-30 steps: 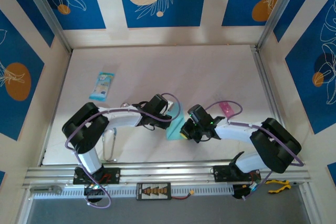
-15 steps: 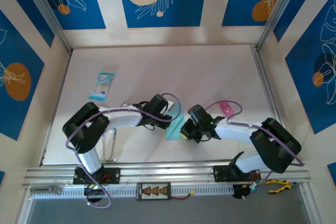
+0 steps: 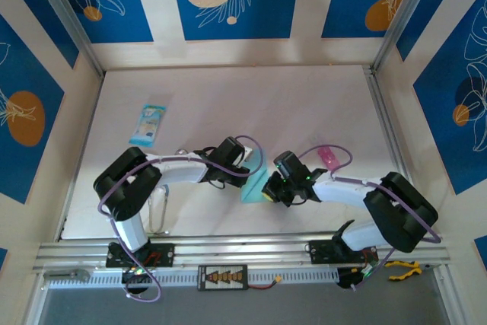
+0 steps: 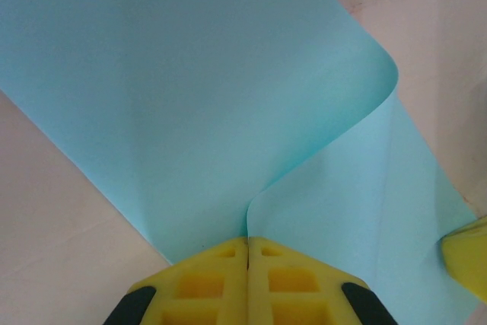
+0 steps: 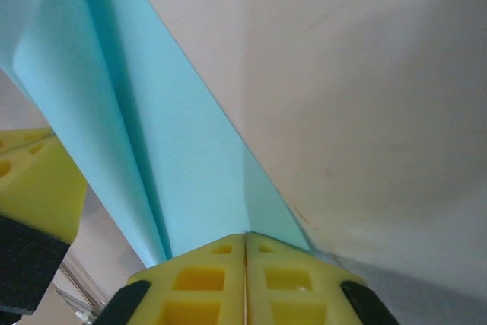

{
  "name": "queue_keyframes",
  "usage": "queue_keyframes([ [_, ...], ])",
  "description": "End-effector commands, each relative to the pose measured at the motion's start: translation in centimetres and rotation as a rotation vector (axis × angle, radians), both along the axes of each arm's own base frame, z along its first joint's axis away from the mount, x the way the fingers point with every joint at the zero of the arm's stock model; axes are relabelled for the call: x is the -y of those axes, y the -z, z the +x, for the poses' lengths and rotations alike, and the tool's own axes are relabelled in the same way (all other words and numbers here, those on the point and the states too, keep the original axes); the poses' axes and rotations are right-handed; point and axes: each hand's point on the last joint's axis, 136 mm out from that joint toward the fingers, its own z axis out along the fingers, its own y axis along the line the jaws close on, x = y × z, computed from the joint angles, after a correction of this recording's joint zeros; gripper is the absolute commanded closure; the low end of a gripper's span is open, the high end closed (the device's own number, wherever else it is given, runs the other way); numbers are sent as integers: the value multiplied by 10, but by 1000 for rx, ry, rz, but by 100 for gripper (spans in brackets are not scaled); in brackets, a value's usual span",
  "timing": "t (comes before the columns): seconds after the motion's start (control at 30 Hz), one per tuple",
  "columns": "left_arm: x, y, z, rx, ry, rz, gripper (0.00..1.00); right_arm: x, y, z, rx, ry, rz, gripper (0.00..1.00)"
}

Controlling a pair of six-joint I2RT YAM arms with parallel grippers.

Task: Fold a paper plane with a square sheet of paper (pick it up from the middle)
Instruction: Fold the triangle a second time at the center of the table.

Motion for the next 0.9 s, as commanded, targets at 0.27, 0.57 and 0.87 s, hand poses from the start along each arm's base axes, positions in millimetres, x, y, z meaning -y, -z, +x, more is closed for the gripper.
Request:
queue_keyframes([
  [0.27,-9,10,-3,-37,-6,34,98,-21,-51,31,280,-116,213,100],
  [0.57,-10,10,-3,-35,-6,37,98,-49,-48,38,242,-164,254,100],
  [0.87,-9,10,-4,-38,-2,35,98,-60,-31,39,197,-171,256,100],
])
